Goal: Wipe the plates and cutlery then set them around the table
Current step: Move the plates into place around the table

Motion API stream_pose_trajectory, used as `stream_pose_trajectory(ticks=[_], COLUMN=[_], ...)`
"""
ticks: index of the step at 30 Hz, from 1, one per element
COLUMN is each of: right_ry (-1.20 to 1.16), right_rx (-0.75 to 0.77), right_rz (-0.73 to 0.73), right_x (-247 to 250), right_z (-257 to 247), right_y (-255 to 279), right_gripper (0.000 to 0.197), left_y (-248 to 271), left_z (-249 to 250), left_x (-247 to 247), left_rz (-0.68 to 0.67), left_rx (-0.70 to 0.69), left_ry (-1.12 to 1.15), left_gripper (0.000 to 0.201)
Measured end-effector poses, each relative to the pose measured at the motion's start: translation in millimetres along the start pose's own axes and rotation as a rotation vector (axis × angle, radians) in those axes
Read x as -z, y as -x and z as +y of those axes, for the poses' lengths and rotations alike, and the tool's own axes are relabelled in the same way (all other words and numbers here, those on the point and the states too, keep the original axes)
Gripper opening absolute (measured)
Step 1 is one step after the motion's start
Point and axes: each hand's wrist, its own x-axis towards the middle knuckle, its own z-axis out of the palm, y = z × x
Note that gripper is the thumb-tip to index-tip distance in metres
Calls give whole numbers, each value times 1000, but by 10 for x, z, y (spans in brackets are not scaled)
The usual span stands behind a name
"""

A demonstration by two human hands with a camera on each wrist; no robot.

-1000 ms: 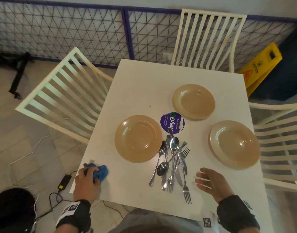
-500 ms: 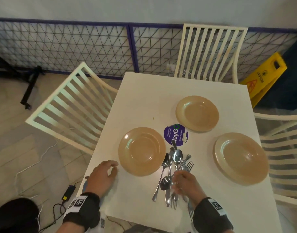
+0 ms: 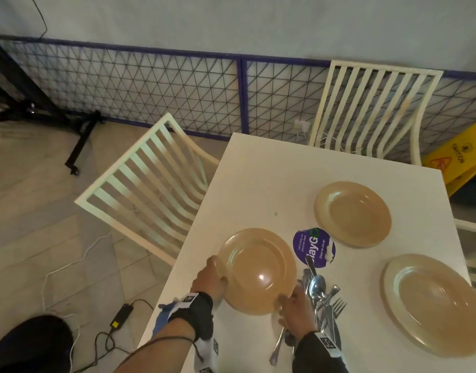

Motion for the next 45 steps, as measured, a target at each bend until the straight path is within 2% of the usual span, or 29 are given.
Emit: stream_pose_trajectory(ticks=[3, 5, 8, 10, 19, 28, 32, 34, 36, 38, 41, 45], right_ry=[-74, -159, -254, -316, -475, -492, -545, -559, -561, -551, -565, -482], right_rx=[-46, -84, -124, -141, -170, -169, -137, -105, -71, -34, 21, 61], right_rz=[67, 56, 64, 72, 35, 41, 58, 87, 133, 180, 253, 419], right_x=[-169, -306, -502, -640, -962, -973, -792, -611, -394, -130, 330, 1013], right_z=[-227, -384, -613, -771, -1223, -1252, -1254, -1253, -1214, -1175, -1102, -1009], right_y=[-20, -90, -281, -413, -807, -902, -771, -670, -581, -510, -492, -558], right_gripper=[40, 41, 61, 67, 57, 53, 48, 42, 35, 26, 14, 19], left_y=[-184, -354, -649, -866, -1463, -1537, -1443, -1363, -1265, -1164, -981, -806], left_z=[-21, -20, -11, 2, 145, 174, 173, 218, 346, 560, 992, 1587], left_x=[153, 317, 598, 776, 1209, 1272, 1367, 1401, 1386, 1284, 1005, 431], left_rz=[-13, -5, 6, 20, 93, 88, 172, 227, 224, 152, -39, -194], left_rx=[-33, -68, -102, -126, -147, -148, -177, -234, -324, -414, -513, -572], left_ry=[44, 54, 68, 67, 179, 197, 228, 229, 200, 172, 137, 101], left_gripper=[57, 55, 55, 55, 53, 49, 43, 45, 43, 37, 29, 19])
